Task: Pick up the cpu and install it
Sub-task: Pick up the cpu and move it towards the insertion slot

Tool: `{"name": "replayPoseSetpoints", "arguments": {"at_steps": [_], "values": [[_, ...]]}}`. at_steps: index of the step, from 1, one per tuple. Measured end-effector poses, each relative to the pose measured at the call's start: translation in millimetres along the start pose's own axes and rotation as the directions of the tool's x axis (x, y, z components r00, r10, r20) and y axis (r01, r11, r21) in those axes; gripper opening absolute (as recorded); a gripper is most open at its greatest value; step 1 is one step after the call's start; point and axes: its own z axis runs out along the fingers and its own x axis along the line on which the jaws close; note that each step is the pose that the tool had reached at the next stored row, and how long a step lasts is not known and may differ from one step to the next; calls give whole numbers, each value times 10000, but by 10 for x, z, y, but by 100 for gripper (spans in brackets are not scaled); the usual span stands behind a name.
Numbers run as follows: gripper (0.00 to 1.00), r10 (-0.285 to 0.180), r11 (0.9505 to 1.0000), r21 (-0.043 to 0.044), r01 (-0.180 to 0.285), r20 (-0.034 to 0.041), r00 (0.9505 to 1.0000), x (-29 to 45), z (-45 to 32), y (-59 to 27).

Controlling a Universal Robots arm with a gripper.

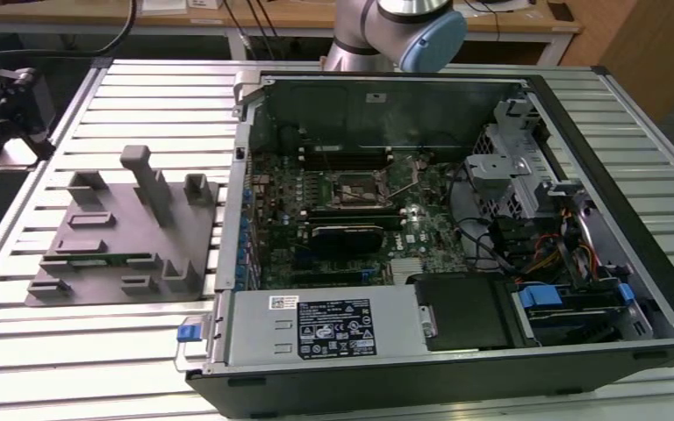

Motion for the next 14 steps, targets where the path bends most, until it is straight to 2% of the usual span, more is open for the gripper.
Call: {"name": "replayPoseSetpoints", "arguments": {"at_steps": [14], "values": [[54, 0, 10000, 1, 0, -1, 10000, -8, -199, 6]]}}
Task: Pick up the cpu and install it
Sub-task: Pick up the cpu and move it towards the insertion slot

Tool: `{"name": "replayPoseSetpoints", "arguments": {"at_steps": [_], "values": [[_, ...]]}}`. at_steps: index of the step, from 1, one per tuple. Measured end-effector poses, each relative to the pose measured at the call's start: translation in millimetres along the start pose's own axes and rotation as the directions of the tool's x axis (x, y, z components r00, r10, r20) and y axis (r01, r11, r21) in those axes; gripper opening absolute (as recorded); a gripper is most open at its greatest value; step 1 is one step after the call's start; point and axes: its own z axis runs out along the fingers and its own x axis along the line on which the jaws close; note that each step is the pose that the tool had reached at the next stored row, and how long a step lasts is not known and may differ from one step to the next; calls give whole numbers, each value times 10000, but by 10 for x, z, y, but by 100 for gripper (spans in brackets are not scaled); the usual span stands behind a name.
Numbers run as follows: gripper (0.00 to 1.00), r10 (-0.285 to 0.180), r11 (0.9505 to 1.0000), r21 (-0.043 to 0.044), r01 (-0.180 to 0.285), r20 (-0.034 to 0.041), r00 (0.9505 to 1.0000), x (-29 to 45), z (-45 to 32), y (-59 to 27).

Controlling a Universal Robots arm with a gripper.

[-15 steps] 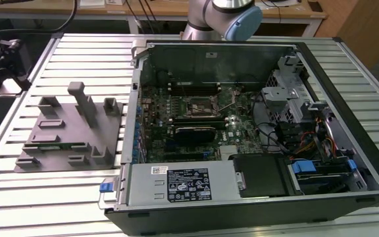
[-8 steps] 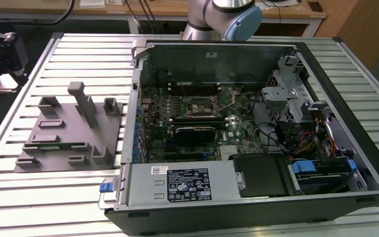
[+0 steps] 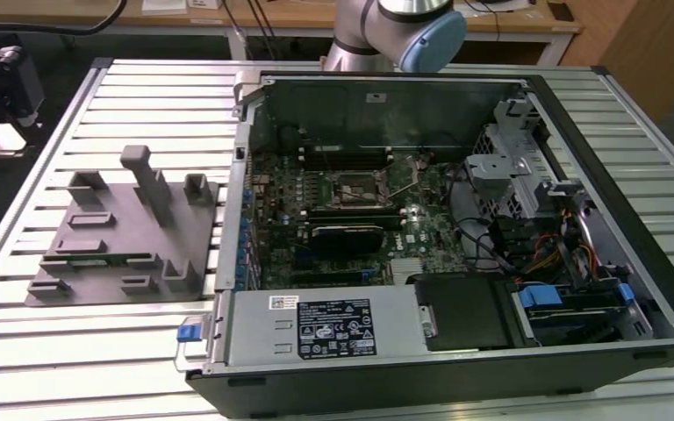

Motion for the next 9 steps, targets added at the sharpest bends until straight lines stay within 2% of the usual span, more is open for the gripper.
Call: {"name": "replayPoseSetpoints", "arguments": {"at_steps": [9], "values": [[54, 0, 10000, -1, 0, 2, 10000, -4, -104, 3]]}}
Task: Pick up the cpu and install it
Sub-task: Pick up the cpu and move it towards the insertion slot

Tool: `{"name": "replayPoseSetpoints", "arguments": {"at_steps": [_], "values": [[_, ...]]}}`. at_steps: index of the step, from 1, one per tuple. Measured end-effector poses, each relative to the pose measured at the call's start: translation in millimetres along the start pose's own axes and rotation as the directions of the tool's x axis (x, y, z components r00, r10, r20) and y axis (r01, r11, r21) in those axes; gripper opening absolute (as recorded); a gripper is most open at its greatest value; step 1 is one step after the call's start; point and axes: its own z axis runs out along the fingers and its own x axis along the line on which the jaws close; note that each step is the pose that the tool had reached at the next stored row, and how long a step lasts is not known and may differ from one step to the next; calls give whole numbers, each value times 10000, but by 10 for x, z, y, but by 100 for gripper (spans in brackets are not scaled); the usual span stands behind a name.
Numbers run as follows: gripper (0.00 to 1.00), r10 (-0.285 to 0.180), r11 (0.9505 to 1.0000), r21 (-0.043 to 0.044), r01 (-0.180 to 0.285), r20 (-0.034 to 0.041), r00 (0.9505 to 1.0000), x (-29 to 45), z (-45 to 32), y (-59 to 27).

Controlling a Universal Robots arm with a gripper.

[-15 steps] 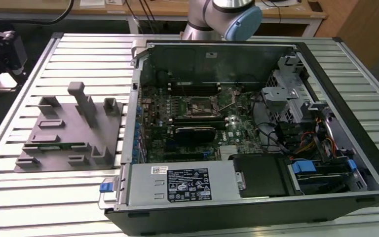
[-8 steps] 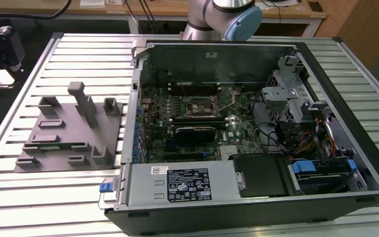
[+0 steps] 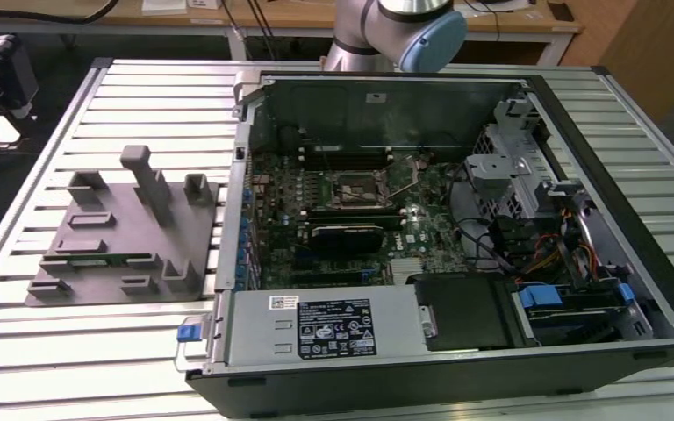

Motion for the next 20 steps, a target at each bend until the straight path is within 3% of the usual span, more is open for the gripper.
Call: {"name": "replayPoseSetpoints", "arguments": {"at_steps": [9, 20], "values": [[54, 0, 10000, 1, 0, -3, 10000, -34, -1, 1], [54, 0, 10000, 1, 0, -6, 10000, -268, 8, 3]]}}
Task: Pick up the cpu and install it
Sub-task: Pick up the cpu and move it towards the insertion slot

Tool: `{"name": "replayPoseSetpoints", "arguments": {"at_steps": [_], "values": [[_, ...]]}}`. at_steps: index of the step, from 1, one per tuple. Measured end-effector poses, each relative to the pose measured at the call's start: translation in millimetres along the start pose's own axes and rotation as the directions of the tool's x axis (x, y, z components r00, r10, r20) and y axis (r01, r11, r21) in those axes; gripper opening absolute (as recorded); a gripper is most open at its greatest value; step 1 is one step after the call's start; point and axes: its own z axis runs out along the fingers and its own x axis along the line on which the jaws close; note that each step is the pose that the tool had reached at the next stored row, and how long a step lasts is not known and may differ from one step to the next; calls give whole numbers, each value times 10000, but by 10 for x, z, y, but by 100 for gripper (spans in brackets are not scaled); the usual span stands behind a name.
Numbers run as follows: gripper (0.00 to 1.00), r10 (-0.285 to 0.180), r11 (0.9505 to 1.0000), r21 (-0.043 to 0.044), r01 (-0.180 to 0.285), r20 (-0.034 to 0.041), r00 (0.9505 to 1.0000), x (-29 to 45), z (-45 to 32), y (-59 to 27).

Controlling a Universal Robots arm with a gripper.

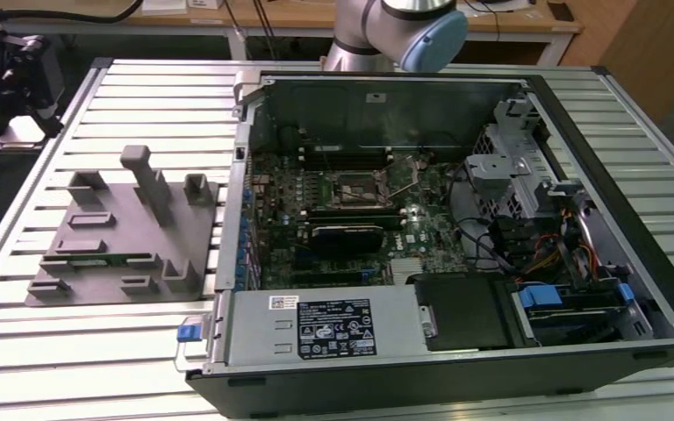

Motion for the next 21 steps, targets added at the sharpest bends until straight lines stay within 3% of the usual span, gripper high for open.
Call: {"name": "replayPoseSetpoints", "arguments": {"at_steps": [21], "values": [[54, 0, 10000, 0, 0, -7, 10000, -471, 18, 4]]}}
